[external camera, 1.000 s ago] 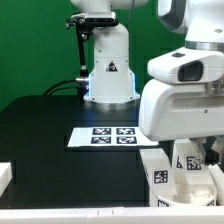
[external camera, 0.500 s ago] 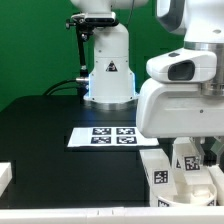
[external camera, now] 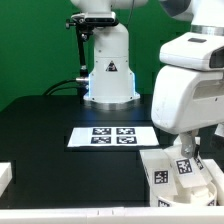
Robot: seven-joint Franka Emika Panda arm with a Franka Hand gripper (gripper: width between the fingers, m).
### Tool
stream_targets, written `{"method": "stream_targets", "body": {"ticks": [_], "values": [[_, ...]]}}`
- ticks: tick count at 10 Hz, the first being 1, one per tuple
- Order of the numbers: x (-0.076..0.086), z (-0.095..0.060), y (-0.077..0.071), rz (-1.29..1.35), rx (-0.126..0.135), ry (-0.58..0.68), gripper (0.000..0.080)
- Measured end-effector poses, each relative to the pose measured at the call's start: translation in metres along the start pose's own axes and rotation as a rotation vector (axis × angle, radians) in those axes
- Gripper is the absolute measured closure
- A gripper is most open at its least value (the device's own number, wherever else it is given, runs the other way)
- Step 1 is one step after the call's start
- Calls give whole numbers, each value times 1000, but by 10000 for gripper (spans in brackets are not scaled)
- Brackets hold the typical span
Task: Assemble stool
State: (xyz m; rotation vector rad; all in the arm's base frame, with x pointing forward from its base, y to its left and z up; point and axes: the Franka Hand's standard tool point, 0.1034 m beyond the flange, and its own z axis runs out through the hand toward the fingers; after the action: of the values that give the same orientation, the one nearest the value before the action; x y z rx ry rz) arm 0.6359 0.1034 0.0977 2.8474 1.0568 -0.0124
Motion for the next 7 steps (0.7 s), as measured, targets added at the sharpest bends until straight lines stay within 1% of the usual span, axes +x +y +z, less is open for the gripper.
{"method": "stream_targets", "body": {"ticks": [1,2,3,4,5,7], "values": [[-1,0,1,-37,0,-1,172],[-3,2,1,-137,3,-6,172],[-8,6,0,-223,9,-13,153],[-13,14,-4,-277,11,-12,153],[-15,19,-7,-265,13,-13,150],[-15,25,-7,-262,12,-13,150]]}}
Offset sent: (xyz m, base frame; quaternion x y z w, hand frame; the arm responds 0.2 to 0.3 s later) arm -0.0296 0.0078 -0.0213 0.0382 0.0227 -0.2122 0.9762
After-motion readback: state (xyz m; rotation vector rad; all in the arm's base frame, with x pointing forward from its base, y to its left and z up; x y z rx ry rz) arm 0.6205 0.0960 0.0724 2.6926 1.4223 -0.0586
